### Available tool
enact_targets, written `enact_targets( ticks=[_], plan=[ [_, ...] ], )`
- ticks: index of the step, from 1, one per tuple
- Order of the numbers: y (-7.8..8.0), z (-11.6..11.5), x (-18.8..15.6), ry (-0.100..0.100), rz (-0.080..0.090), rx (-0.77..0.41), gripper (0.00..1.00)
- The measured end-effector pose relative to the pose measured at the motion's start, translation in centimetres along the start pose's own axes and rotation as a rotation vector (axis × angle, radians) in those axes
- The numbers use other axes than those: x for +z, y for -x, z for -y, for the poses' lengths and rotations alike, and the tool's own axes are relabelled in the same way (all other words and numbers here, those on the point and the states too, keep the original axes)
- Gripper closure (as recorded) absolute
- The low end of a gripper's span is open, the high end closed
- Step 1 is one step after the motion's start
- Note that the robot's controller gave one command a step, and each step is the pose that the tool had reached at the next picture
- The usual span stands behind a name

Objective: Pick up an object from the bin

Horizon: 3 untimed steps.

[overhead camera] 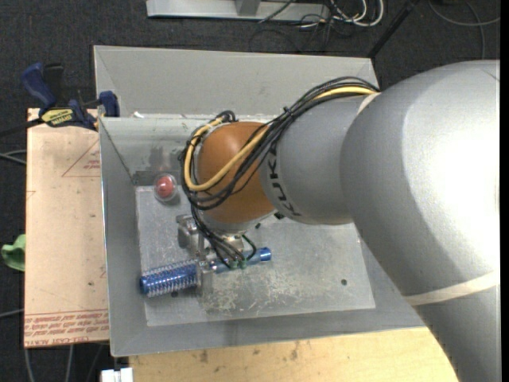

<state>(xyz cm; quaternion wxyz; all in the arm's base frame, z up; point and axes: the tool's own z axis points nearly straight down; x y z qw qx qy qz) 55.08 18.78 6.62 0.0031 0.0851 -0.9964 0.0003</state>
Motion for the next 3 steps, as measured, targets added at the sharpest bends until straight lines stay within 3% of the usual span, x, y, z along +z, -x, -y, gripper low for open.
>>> enact_targets(
  ticks=[1, 2, 3],
  plan=[
    [0.1, 0.1, -0.3, 0.001, 0.005, 0.004, 1.00],
    [0.4, 1.2, -12.0, 0.001, 0.016, -0.056, 1.00],
    [1.1, 1.4, -17.3, 0.001, 0.015, -0.047, 1.00]
  ],
)
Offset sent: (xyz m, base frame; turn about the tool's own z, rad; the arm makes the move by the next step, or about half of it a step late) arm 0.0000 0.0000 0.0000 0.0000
